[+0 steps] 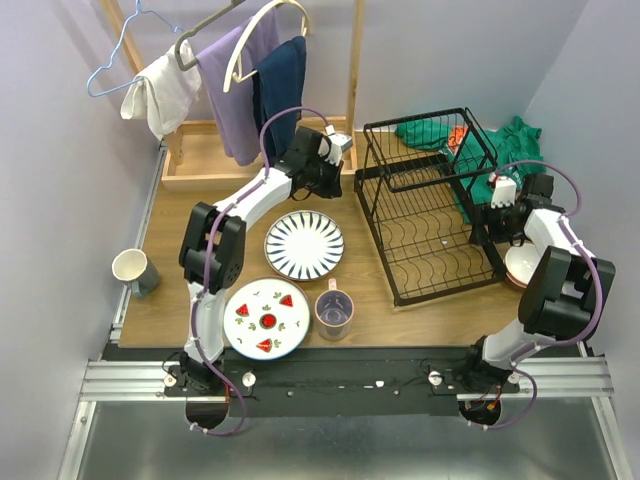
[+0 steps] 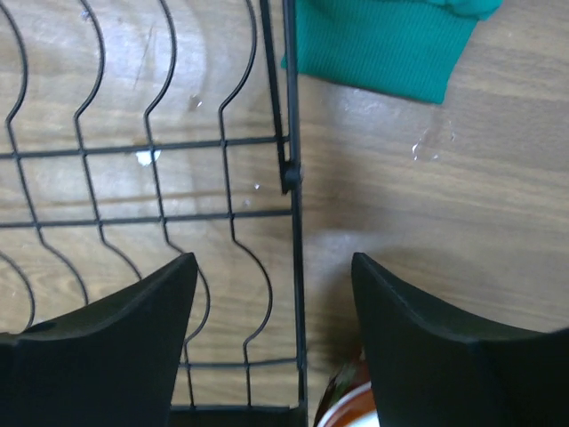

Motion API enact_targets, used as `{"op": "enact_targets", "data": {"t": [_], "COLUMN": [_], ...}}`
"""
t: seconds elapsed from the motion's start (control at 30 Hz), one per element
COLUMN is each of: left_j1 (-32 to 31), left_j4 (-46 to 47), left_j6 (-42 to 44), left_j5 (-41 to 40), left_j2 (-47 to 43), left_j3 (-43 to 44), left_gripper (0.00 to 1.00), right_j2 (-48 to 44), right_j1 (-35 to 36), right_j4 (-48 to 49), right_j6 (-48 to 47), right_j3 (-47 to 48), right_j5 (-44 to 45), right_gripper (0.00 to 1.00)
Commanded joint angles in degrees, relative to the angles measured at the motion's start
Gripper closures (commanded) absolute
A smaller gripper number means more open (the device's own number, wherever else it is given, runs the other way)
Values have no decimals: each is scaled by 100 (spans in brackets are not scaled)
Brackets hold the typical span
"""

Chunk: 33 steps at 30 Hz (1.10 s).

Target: Load the mixed dishes into the dish rack

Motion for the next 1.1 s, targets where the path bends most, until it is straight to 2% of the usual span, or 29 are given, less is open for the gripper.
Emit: {"op": "enact_targets", "data": {"t": [0.0, 0.1, 0.33, 0.6, 0.7, 0.73, 0.83, 1.0, 1.07], "left_j1": [-63, -160, -388, -635, -723, -732, -758, -758, -749], "left_j4": [-208, -137, 64, 319, 425, 504, 697, 785, 891], "left_j6": [-284, -355, -548, -838, -961, -996, -1154, -1295, -1304], "left_j5": [356, 356, 400, 330, 260, 234, 76, -573, -742], "left_j2": [664, 1059, 1649, 1966, 2089, 2124, 2230, 2362, 2353], "left_j3": [505, 856, 1576, 1867, 2008, 2034, 2140, 2474, 2535], "left_gripper": [100, 100, 100, 100, 100, 100, 100, 100, 97], "right_j2": [159, 150, 98, -184, -263, -272, -307, -255, -158], "right_j1": [-18, -18, -18, -18, -18, -18, -18, -9, -9], "right_j4": [328, 293, 64, -138, -156, -173, -270, -16, 90], "right_j6": [146, 208, 392, 471, 506, 515, 585, 875, 989], "right_j3": [121, 94, 95, -160, -204, -204, -169, -222, -152], "right_j5": [101, 110, 154, 224, 189, 154, 93, -66, -145], "right_gripper": [25, 26, 44, 57, 67, 74, 83, 87, 89]}}
